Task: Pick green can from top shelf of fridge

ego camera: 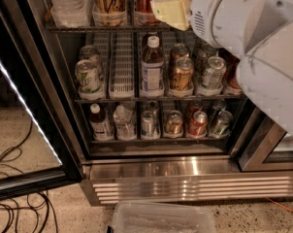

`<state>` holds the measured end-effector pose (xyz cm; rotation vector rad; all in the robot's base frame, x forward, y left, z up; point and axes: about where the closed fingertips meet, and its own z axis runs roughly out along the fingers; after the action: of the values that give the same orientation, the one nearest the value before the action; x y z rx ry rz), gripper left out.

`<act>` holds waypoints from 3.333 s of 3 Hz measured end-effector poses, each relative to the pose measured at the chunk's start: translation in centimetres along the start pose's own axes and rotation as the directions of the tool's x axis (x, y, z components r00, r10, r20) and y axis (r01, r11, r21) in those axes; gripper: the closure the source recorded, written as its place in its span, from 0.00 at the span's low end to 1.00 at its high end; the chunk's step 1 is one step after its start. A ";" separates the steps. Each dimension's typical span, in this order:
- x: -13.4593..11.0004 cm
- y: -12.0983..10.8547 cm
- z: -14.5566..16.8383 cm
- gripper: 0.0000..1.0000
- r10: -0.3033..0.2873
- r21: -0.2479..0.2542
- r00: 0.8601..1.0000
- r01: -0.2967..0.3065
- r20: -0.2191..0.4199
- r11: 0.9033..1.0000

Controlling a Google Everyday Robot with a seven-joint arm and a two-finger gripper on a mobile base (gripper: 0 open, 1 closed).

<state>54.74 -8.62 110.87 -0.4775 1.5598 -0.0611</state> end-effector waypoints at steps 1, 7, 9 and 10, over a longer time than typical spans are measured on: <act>0.7 0.8 1.4 0.25 0.008 -0.010 1.000 -0.008 -0.012 1.000; 4.1 -0.3 5.6 0.30 -0.012 0.249 1.000 0.016 -0.017 0.968; 2.2 -1.8 4.3 0.33 -0.044 0.318 0.998 0.024 0.054 0.948; 1.5 -2.3 3.7 0.34 -0.050 0.330 0.996 0.022 0.077 0.944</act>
Offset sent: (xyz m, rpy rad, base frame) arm 0.0531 0.0461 -0.0702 0.0268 0.0501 -0.0112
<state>58.93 -10.23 109.96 -0.2402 1.4223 -0.3219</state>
